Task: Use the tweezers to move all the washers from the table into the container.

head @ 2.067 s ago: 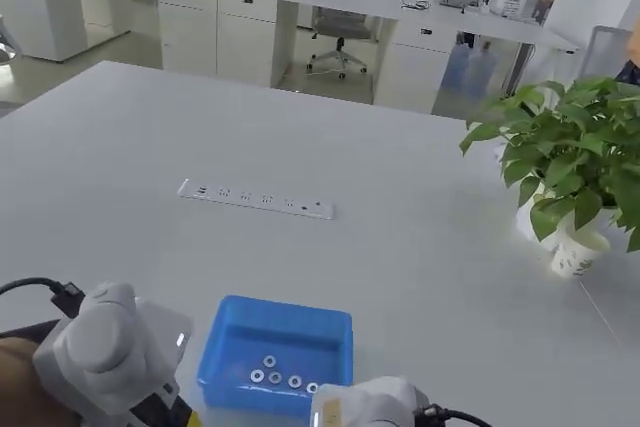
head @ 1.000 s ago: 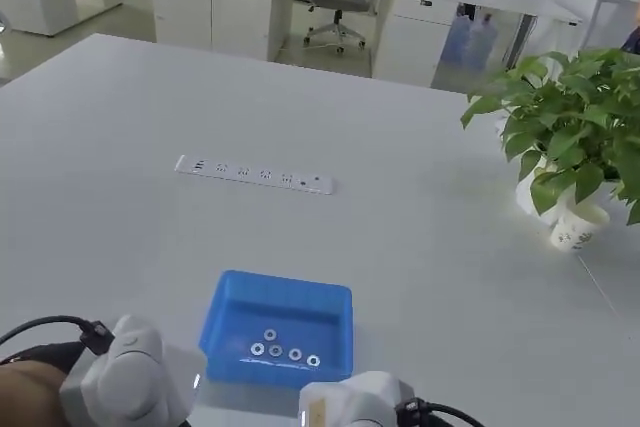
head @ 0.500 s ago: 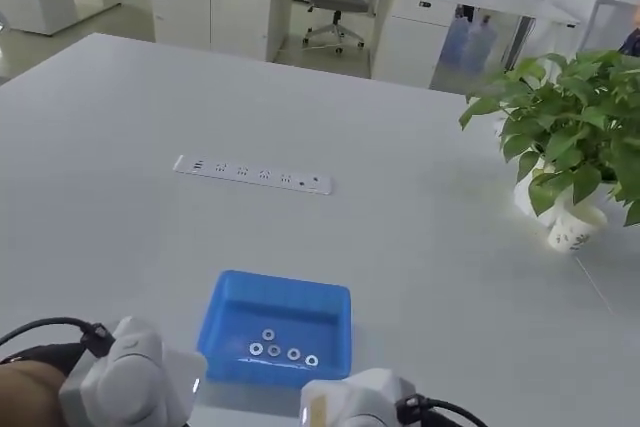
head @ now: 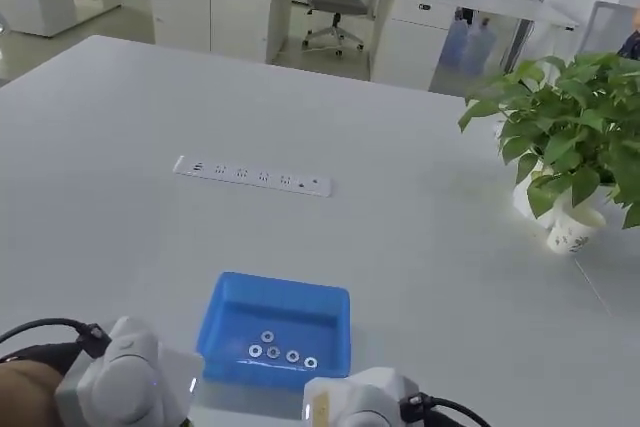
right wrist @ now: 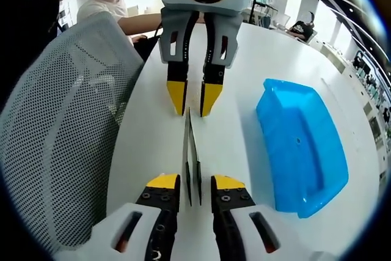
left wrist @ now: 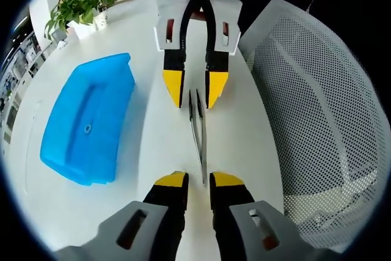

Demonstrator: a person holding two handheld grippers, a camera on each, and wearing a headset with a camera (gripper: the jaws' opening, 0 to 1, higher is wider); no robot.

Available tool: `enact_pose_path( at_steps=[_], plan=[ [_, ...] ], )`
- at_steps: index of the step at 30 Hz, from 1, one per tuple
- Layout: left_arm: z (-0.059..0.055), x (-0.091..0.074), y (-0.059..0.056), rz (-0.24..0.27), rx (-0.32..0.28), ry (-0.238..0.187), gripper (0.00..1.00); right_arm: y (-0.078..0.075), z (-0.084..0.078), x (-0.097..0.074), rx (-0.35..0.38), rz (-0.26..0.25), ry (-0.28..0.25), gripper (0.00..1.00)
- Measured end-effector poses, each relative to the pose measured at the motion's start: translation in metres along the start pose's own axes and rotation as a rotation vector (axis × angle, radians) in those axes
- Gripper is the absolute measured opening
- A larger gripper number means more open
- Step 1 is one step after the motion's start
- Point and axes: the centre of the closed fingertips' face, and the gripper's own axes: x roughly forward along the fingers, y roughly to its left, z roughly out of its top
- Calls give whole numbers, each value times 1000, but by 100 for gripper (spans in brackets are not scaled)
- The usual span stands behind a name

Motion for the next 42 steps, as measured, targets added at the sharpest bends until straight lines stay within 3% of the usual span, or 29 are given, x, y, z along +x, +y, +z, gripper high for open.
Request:
enact_pose_path(
  at_steps=[9, 19, 22, 27, 32, 42],
  plan=[
    [3, -15, 1, 33, -61, -51, 26, -9, 3, -18, 60, -44, -33, 28],
    [8, -38, 6, 116, -167, -158, 32, -25, 0, -48, 169, -142, -91, 36],
    [8, -46, 7, 146, -190, -188, 38, -29, -3, -58, 204, -170, -112, 41],
    [11, -61, 11, 218, -236, -278, 47, -37, -7, -76, 261, -238, -155, 49],
    [16, -79, 13, 302, -284, -375, 61, -43, -9, -98, 307, -315, -236, 58],
    [16, -102, 13, 420, -359, -495, 79, -43, -24, -128, 385, -440, -368, 83]
  ],
)
